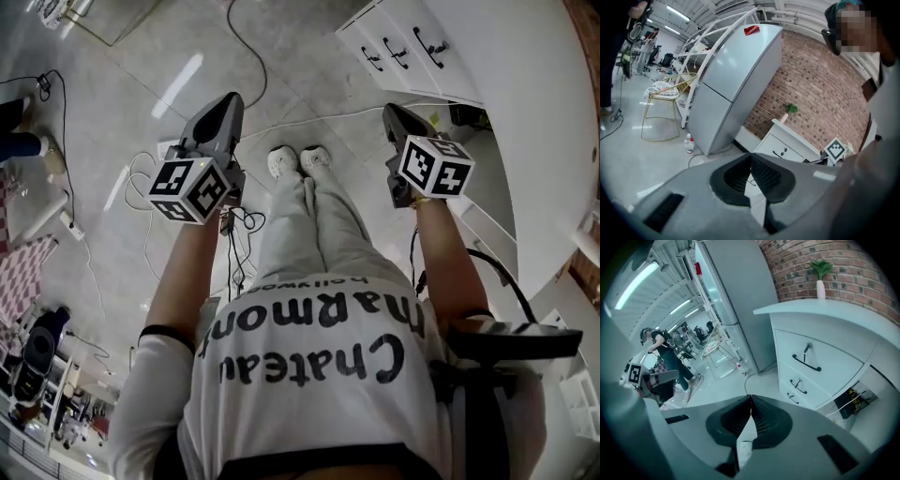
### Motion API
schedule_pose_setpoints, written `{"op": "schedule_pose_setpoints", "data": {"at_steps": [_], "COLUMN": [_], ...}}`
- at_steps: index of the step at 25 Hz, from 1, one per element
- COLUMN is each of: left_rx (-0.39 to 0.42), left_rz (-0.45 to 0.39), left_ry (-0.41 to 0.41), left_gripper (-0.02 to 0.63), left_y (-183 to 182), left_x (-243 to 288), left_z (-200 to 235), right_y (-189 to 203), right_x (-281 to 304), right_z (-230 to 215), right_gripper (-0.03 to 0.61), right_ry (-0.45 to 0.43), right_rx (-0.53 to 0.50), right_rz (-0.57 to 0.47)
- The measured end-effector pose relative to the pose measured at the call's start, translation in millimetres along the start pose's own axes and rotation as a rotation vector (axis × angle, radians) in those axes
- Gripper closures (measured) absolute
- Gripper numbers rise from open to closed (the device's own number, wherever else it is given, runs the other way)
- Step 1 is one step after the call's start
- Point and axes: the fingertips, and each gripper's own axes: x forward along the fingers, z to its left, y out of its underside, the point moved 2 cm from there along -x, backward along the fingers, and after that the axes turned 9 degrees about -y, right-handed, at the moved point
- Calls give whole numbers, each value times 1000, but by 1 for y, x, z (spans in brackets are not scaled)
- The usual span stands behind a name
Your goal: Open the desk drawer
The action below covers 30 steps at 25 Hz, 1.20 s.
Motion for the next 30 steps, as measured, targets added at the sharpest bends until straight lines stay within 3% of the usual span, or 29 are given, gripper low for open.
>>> {"op": "schedule_pose_setpoints", "data": {"at_steps": [3, 9, 12, 17, 21, 30], "left_rx": [-28, -57, -93, -38, -23, 65], "left_rz": [1, 52, 53, 87, 67, 14], "left_ry": [26, -9, -26, -11, -9, -49], "left_gripper": [600, 600, 601, 600, 600, 600], "left_y": [22, 84, 108, 160, 198, 221], "left_x": [15, 45, 56, 84, 117, 174], "left_z": [7, 15, 24, 53, 69, 138], "right_y": [11, 42, 64, 96, 116, 145], "right_x": [30, 89, 118, 169, 201, 251], "right_z": [-33, -85, -101, -133, -161, -228], "right_gripper": [565, 565, 565, 565, 565, 565], "right_ry": [30, 70, 61, 72, 80, 166], "right_rx": [24, 89, 74, -5, -17, 40], "right_rz": [11, 31, 72, 127, 121, 39]}}
